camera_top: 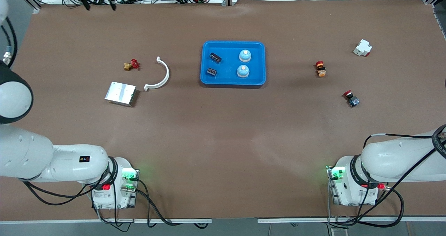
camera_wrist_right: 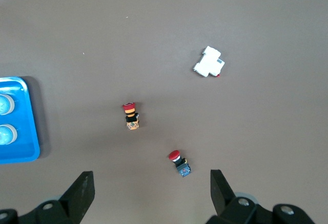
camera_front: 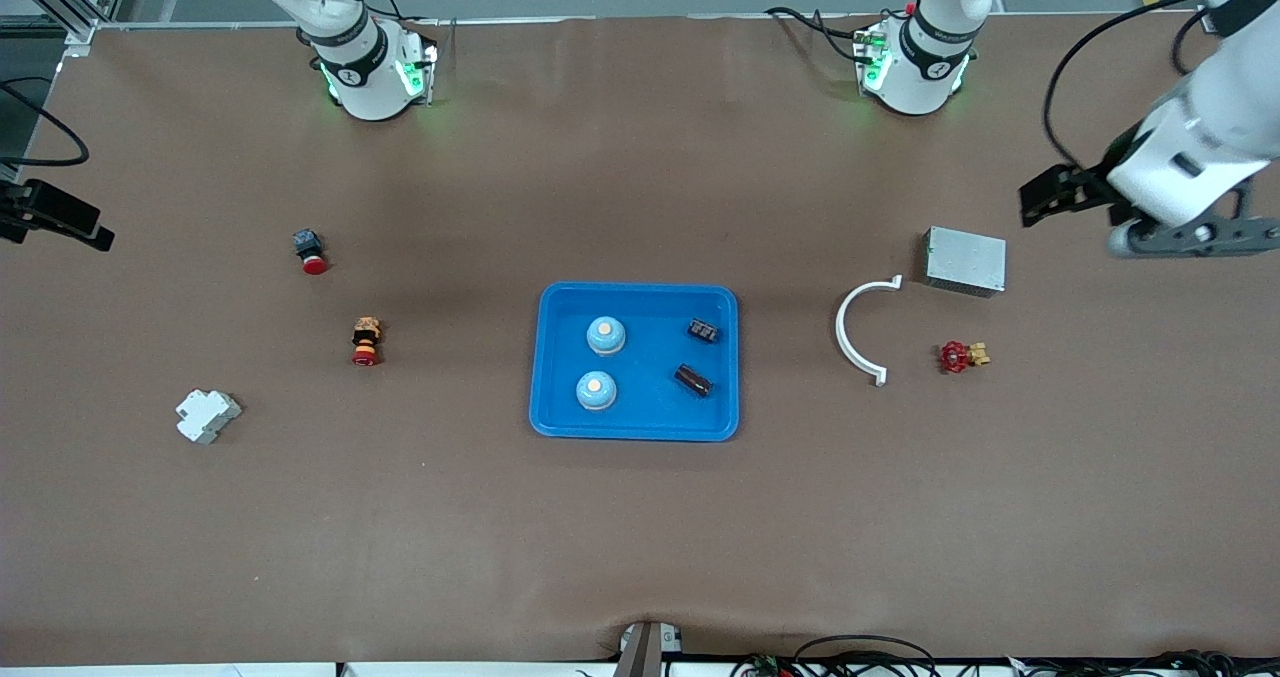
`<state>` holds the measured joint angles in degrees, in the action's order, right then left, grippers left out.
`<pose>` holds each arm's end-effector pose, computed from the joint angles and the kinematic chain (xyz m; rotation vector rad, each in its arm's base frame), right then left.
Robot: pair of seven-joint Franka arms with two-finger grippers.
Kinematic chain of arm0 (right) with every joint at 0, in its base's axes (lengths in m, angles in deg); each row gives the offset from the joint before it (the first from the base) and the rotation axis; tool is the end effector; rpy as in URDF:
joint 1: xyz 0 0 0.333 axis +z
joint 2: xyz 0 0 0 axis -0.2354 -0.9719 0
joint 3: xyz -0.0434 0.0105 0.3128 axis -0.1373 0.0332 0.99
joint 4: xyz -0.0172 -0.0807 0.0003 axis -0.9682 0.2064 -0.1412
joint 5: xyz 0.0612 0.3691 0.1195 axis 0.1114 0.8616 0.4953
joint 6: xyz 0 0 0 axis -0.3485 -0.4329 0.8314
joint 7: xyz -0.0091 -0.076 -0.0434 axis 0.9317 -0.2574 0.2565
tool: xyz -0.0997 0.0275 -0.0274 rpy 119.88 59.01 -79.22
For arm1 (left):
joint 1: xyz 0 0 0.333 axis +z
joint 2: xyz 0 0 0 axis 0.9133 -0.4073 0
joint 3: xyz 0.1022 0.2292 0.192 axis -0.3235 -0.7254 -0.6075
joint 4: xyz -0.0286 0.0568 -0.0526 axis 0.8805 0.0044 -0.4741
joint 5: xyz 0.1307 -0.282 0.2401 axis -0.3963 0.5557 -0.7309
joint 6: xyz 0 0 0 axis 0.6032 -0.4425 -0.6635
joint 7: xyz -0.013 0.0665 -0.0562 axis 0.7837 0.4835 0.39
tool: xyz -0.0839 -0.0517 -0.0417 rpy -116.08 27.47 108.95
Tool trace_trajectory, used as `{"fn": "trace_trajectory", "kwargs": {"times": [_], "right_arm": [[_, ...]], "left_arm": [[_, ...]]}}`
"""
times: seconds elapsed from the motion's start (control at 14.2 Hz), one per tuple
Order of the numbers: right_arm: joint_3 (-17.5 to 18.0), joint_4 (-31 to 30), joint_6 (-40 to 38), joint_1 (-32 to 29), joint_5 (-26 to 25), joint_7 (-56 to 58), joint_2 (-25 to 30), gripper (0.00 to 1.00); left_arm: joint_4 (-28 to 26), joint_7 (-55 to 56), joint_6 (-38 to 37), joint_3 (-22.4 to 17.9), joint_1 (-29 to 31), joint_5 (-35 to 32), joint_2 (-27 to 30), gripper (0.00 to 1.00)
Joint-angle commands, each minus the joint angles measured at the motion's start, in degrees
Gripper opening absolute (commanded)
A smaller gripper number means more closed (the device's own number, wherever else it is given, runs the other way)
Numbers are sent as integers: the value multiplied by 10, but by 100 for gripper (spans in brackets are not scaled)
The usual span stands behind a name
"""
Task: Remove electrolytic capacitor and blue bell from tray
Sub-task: 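Move the left gripper and the right gripper down into the blue tray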
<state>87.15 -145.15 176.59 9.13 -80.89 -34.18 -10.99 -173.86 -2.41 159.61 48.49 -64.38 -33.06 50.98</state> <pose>0.5628 -0.0535 0.6298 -3.1063 0.2190 0.0299 0.5480 -0.0965 0.5780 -3.1109 -0.0307 0.1715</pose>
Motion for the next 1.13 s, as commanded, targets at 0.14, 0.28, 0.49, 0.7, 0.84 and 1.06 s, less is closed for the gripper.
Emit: {"fn": "trace_trajectory", "kwargs": {"times": [0.14, 0.28, 0.49, 0.7, 0.84, 1.06], "right_arm": [[5, -108, 72, 89, 20, -174, 49, 100], [5, -128, 92, 133, 20, -255, 47, 100], [5, -163, 144, 191, 21, -360, 45, 100], [5, -184, 202, 255, 21, -466, 23, 100], [5, -184, 235, 302, 20, -526, -15, 100], [5, -181, 308, 344, 20, -581, -79, 100]], "left_arm": [[-52, 132, 83, 62, -11, 2, -35, 100], [-84, 227, 138, 77, -28, 4, -52, 100], [-123, 376, 224, 80, -80, 4, -88, 100], [-129, 511, 294, 80, -126, 4, -144, 100], [-130, 586, 341, 80, -152, 4, -177, 97], [-130, 736, 440, 79, -190, -4, -227, 93]]}}
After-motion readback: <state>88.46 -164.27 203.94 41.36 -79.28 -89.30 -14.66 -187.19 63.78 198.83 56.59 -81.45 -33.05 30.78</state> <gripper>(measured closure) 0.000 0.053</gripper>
